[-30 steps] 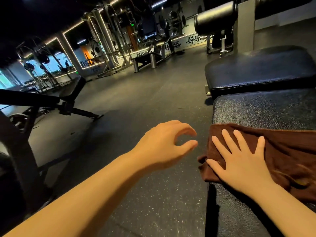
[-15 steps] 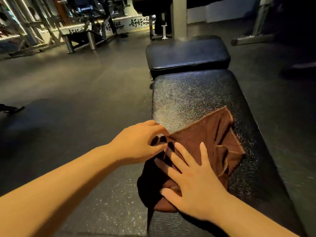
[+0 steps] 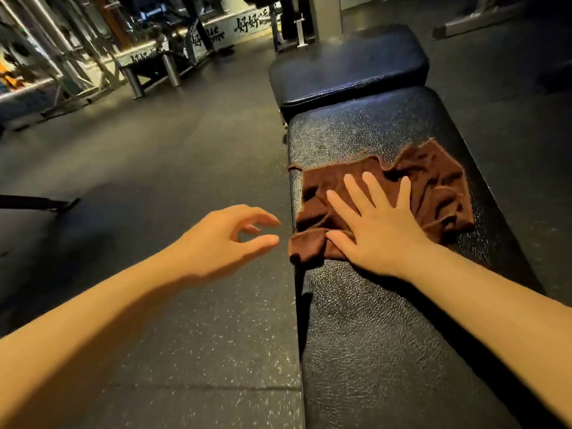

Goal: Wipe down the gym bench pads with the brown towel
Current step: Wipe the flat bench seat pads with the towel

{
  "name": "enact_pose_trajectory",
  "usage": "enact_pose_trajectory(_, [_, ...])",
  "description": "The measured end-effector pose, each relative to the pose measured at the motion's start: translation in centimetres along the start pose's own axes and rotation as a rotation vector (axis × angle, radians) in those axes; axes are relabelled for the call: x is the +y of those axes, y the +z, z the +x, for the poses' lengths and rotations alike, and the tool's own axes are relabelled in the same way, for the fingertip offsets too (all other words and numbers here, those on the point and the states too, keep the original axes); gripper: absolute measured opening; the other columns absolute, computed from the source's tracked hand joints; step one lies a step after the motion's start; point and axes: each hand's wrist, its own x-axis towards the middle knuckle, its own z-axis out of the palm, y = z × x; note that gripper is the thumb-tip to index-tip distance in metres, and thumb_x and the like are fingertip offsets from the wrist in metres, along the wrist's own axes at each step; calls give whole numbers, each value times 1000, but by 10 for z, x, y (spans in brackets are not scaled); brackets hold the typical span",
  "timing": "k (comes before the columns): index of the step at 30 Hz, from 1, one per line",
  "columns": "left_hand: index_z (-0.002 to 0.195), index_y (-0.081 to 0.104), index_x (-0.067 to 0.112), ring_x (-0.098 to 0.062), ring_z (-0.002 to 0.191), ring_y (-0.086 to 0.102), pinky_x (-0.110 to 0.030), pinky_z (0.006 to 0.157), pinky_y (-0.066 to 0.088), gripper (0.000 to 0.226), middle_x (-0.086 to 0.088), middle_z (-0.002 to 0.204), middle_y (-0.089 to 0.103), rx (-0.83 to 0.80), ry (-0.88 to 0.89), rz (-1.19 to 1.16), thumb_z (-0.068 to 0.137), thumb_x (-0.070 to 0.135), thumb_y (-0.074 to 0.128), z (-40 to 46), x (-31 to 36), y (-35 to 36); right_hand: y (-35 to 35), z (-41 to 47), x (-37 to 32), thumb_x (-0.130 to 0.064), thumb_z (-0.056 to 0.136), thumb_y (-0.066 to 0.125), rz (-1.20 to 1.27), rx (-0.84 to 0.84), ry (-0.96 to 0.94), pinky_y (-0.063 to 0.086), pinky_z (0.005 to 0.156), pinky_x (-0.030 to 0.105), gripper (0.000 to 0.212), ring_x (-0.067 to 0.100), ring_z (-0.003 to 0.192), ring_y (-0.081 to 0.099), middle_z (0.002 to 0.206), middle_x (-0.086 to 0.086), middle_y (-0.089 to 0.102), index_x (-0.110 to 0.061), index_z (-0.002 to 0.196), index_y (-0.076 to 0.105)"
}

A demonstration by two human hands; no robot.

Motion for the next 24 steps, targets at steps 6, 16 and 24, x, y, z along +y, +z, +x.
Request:
enact_pose_trajectory(6, [116,60,34,-8,111,61,-31,97,50,33,10,122,61,-104,27,96,89,53,60,10,-6,22,21,-70,-42,-48,89,30,-21,74,-360,20,102,80,63,38,140,38,153,8,42,-26,146,46])
enact_pose_trajectory(16, [133,55,32,-17,120,51,-35,87,49,40,7,133,51,-33,376,460,95,45,54,47,43,53,20,-171,-33,-51,94,37,-34,-8,-536,12,104,69,60,33,146,27,156,1,38,-31,151,38])
enact_pose_trajectory(24, [150,38,17,-38,140,38,-58,102,45,68,-16,157,34,-162,536,545,91,52,42,31,-11,69,14,-155,-32,-59,102,13,74,-17,-352,28,96,80,63,20,138,44,150,-7,46,-30,144,50])
